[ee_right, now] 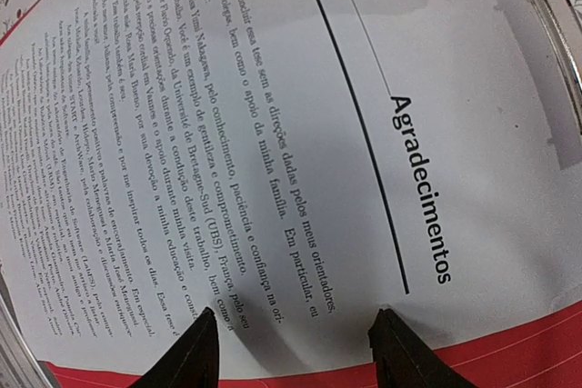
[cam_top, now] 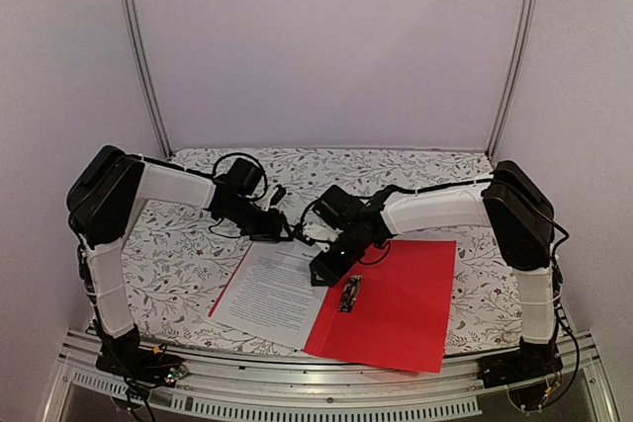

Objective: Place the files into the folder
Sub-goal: Adjust the file in the folder.

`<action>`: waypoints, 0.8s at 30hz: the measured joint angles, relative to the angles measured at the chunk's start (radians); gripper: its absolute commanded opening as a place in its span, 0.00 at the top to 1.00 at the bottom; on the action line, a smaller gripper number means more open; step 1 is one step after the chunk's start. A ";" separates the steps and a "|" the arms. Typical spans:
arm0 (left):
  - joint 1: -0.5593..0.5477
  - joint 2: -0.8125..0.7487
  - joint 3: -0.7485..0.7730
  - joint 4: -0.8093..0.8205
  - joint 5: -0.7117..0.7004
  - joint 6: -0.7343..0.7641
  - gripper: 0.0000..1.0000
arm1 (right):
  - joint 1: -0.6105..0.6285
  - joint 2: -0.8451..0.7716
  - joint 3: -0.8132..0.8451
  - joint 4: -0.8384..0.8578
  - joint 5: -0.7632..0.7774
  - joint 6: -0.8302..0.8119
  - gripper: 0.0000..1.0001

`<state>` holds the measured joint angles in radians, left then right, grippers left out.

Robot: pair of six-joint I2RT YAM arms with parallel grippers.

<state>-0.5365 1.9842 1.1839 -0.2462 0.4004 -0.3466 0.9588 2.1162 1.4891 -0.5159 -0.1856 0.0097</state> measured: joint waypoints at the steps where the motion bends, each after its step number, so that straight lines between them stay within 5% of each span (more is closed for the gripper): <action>1: 0.000 0.001 0.002 -0.001 -0.001 0.000 0.51 | 0.000 0.000 0.000 0.000 0.000 0.000 0.39; 10: -0.001 0.006 0.010 -0.001 -0.003 0.000 0.51 | -0.040 -0.033 -0.019 0.026 -0.007 0.022 0.31; 24: -0.002 0.006 0.011 -0.002 -0.005 -0.001 0.51 | -0.109 -0.117 -0.145 0.044 0.024 0.066 0.34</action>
<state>-0.5385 1.9903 1.1954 -0.2478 0.3950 -0.3477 0.8494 1.9995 1.3441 -0.4717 -0.1612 0.0757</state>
